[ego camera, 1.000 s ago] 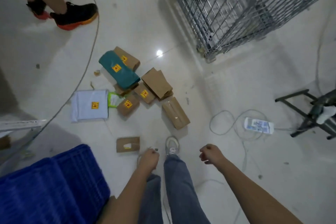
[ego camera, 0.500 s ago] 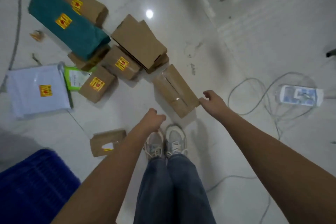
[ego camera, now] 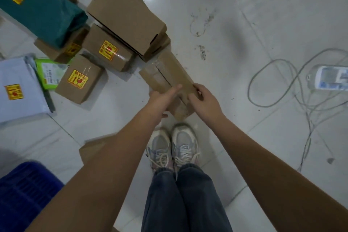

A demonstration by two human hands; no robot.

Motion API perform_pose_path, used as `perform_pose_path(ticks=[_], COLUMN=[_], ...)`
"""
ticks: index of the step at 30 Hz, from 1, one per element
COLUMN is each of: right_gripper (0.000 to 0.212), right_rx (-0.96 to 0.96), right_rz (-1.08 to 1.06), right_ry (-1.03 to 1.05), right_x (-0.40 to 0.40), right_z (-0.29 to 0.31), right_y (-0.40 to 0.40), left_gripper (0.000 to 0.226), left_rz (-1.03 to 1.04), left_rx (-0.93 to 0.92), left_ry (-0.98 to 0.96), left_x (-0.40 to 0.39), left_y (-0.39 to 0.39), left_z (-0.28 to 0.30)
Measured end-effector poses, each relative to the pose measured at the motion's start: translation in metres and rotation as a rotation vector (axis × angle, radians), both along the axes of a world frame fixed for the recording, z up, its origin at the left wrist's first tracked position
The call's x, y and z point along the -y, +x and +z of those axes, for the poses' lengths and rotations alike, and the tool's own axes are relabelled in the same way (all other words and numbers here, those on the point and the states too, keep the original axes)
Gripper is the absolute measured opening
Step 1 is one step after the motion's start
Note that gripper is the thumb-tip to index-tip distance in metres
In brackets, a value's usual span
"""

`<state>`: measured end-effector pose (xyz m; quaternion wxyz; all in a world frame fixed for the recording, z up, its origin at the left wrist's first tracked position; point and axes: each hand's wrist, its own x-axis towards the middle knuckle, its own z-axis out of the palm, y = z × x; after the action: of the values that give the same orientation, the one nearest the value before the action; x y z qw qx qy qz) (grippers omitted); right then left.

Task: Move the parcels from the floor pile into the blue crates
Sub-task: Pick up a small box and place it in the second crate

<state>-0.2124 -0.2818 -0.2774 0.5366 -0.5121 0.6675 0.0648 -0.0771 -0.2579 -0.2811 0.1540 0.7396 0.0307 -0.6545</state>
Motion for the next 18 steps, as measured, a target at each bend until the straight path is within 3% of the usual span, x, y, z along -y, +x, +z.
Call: perform_pose_path(ticks=[3,5,8,10,13,15,18], right_gripper=[0.059,0.071,0.111,0.122,0.114,0.108,0.104], right_rx=[0.003,-0.035,-0.152,-0.217,-0.347,-0.369,-0.071], right_rz=[0.014,0.041,0.001,-0.025,-0.053,-0.103,-0.411], right_ry=[-0.049,-0.065,-0.011,0.024,0.028,0.034,0.109], right_x=[-0.023,-0.035,-0.045,-0.049,-0.050,-0.046,-0.036], right_z=[0.013,0.017,0.018,0.017,0.014,0.014,0.021], right_y=[0.007,0.013,0.019,0.021,0.017,0.011,-0.005], left_gripper=[0.111,0.102,0.079,0.077,0.079,0.070,0.057], left_rz=[0.021,0.001,-0.102,-0.173,-0.246,-0.229,-0.113], left_rx=[0.033,0.090,0.144,0.160,0.081,0.028,0.135], left_ry=[-0.008,-0.038,-0.098,-0.120,-0.174,-0.205,-0.233], left_x=[-0.002,-0.004,-0.006,-0.007,-0.018,-0.026,-0.034], left_y=[0.005,0.007,-0.003,-0.014,-0.032,-0.035,-0.019], left_z=[0.002,0.002,0.003,0.008,0.022,0.026,0.026])
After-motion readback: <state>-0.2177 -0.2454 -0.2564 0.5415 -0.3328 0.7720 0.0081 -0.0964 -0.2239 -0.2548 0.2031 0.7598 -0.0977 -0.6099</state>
